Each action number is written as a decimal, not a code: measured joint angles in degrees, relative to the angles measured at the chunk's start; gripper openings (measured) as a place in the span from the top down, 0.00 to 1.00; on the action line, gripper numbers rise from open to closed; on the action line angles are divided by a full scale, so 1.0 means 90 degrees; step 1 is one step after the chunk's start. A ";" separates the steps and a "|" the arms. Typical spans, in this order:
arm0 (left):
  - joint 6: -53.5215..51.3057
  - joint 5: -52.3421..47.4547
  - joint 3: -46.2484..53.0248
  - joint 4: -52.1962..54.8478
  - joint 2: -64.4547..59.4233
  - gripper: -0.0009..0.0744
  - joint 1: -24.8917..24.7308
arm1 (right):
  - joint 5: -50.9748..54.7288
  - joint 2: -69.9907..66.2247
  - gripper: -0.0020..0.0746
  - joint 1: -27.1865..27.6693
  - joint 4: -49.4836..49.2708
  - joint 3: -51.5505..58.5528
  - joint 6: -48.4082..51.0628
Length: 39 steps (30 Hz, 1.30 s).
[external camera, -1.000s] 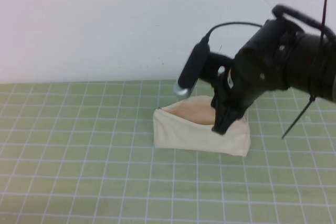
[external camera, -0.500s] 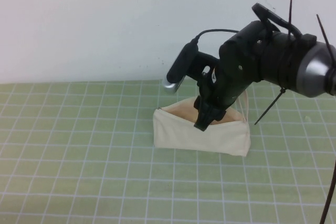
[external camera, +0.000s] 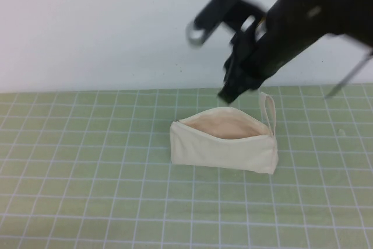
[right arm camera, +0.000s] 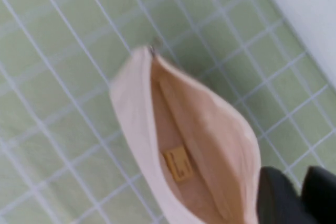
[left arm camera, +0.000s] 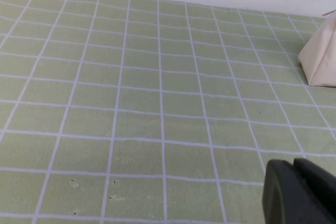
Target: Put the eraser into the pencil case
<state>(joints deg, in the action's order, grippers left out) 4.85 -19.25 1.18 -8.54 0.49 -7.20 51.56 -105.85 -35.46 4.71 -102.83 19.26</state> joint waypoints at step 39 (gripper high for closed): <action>0.0000 0.0000 0.0000 0.0000 0.0000 0.99 0.0000 | -0.3260 1.0964 0.97 0.0052 -0.0274 0.9154 -0.0841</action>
<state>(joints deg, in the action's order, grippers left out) 4.85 -19.25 1.18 -8.54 0.49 -7.20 22.23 -7.18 -34.99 2.24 -20.44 11.69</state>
